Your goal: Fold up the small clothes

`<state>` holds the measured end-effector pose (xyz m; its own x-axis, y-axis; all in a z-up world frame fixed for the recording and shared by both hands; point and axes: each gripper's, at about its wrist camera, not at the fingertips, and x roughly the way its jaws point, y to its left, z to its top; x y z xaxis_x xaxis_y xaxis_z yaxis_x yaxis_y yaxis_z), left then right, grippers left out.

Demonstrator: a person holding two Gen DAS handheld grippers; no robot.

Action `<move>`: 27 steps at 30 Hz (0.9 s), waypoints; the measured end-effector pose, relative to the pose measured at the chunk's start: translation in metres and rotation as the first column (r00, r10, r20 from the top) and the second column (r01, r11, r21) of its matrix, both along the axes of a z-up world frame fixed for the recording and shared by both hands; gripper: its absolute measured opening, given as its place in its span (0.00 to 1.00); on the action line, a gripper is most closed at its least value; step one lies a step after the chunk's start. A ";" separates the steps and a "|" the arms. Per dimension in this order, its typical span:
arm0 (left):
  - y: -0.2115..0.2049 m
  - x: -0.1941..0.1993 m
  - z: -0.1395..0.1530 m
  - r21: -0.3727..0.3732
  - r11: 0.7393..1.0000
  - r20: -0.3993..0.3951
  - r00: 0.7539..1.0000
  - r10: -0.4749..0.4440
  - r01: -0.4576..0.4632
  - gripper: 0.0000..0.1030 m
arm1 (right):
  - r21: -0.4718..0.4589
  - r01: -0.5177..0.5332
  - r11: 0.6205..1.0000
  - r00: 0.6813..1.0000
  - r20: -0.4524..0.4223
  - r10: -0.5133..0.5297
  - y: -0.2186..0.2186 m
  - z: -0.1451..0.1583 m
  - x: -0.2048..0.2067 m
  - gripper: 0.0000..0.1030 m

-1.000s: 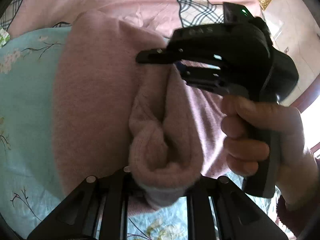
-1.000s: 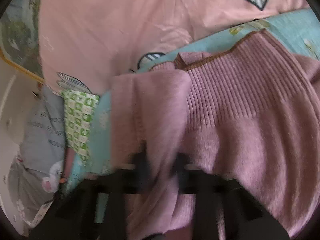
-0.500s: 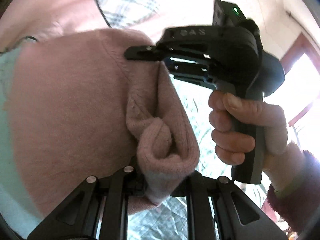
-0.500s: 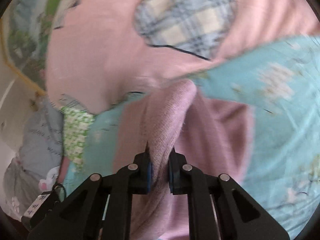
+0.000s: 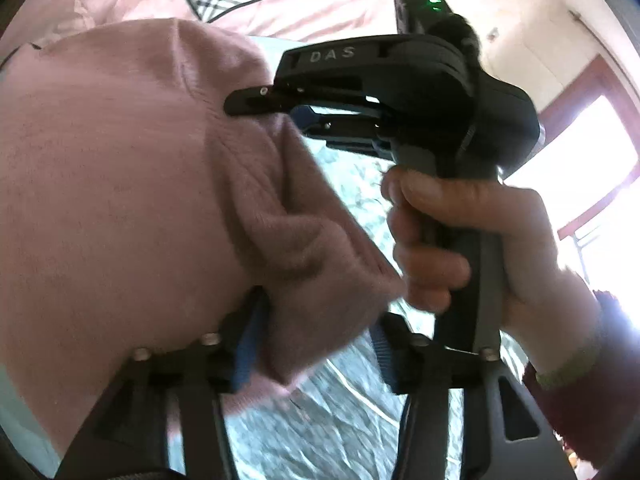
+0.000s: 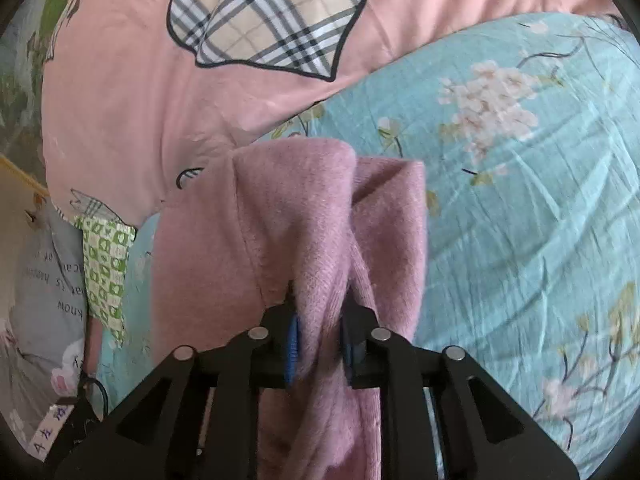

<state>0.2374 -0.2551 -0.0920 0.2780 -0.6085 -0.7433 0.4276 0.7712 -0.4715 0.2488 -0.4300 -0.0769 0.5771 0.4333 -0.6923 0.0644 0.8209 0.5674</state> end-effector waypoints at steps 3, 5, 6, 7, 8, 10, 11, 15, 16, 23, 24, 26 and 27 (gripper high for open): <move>0.005 -0.016 0.003 0.019 0.999 -0.008 0.999 -0.032 0.032 0.53 | -0.049 0.035 0.998 0.999 0.009 -0.035 -0.006 0.008 -0.011 0.24; 0.019 -0.026 0.006 0.016 0.999 -0.032 0.999 -0.042 0.042 0.53 | -0.071 0.061 0.996 0.998 0.016 -0.060 -0.011 0.015 -0.021 0.24; 0.027 -0.030 0.008 0.011 0.999 -0.038 0.999 -0.038 0.038 0.53 | -0.078 0.077 0.994 0.997 0.022 -0.075 -0.014 0.020 -0.029 0.24; 0.037 -0.035 0.010 0.008 1.000 -0.041 0.999 -0.028 0.029 0.53 | -0.079 0.083 0.993 0.996 0.027 -0.081 -0.015 0.022 -0.035 0.24; 0.048 -0.038 0.014 0.010 1.000 -0.044 0.999 -0.012 0.013 0.55 | -0.077 0.087 0.993 0.996 0.034 -0.085 -0.016 0.025 -0.042 0.24; 0.072 -0.042 0.020 0.012 0.999 -0.045 0.999 0.030 -0.030 0.56 | -0.049 0.085 0.995 0.995 0.047 -0.083 -0.015 0.029 -0.058 0.24; 0.086 -0.042 0.023 0.011 0.998 -0.044 0.997 0.063 -0.063 0.56 | -0.033 0.078 0.996 0.996 0.049 -0.076 -0.014 0.029 -0.063 0.24; 0.134 -0.034 0.032 0.021 0.978 -0.035 0.978 0.206 -0.206 0.59 | 0.002 0.044 0.999 0.999 0.021 -0.044 0.001 0.019 -0.080 0.24; 0.145 -0.031 0.031 0.036 0.969 -0.028 0.969 0.245 -0.244 0.59 | 0.009 0.039 0.999 0.999 0.013 -0.039 0.005 0.016 -0.081 0.24; 0.191 0.014 0.018 0.018 0.920 -0.096 0.915 0.391 -0.391 0.60 | 0.049 0.039 0.998 0.999 -0.023 -0.038 0.020 0.001 -0.072 0.40; 0.187 0.022 0.011 0.015 0.919 -0.101 0.913 0.394 -0.395 0.62 | 0.047 0.042 0.998 0.999 -0.019 -0.041 0.020 0.001 -0.071 0.41; 0.187 0.033 0.009 0.022 0.915 -0.108 0.908 0.404 -0.404 0.63 | 0.068 0.045 0.997 0.999 -0.012 -0.045 0.018 -0.003 -0.063 0.41; 0.185 0.037 0.010 0.021 0.915 -0.113 0.909 0.402 -0.402 0.63 | 0.076 0.049 0.996 0.999 -0.015 -0.048 0.017 -0.005 -0.061 0.41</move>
<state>0.2745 -0.0700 -0.0819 0.4143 -0.4648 -0.7825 0.0255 0.8653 -0.5005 0.1882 -0.4133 -0.0814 0.5898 0.4565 -0.6661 0.1110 0.7712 0.6268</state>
